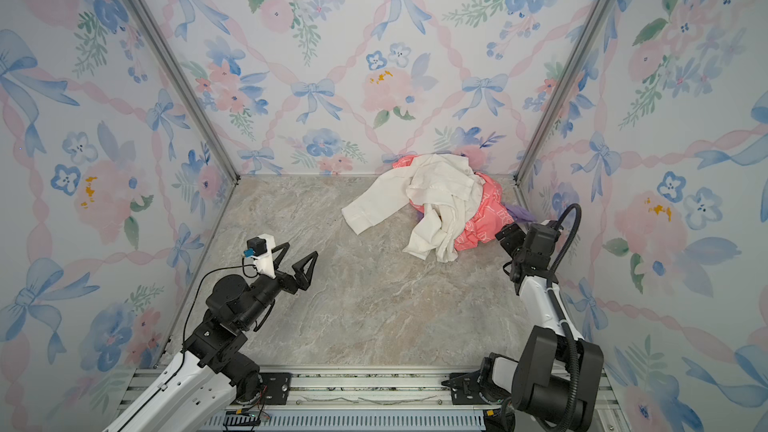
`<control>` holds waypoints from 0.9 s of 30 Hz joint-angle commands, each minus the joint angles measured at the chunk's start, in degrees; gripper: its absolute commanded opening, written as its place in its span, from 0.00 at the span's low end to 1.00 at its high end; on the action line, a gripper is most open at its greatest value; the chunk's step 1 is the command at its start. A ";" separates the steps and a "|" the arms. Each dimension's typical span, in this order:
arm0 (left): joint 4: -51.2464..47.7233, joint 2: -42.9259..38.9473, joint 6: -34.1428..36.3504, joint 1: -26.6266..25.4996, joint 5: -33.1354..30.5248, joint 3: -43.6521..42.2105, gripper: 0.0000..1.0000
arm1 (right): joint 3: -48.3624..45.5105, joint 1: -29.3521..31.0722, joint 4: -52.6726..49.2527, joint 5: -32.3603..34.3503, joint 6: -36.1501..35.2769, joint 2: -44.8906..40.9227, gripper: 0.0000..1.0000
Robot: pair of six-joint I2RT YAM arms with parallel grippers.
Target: Pick out a specific cloth from the pile
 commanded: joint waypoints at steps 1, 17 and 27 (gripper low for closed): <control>-2.28 0.00 2.56 -0.27 4.45 2.43 0.98 | 5.80 0.17 4.43 -2.23 6.26 6.10 0.91; -2.19 -8.60 1.61 2.54 5.27 1.18 0.98 | 23.70 12.59 -1.19 1.38 6.59 30.84 0.17; -1.31 -8.13 0.41 7.18 8.14 0.75 0.98 | 32.98 26.50 -4.37 -0.17 2.09 27.01 0.03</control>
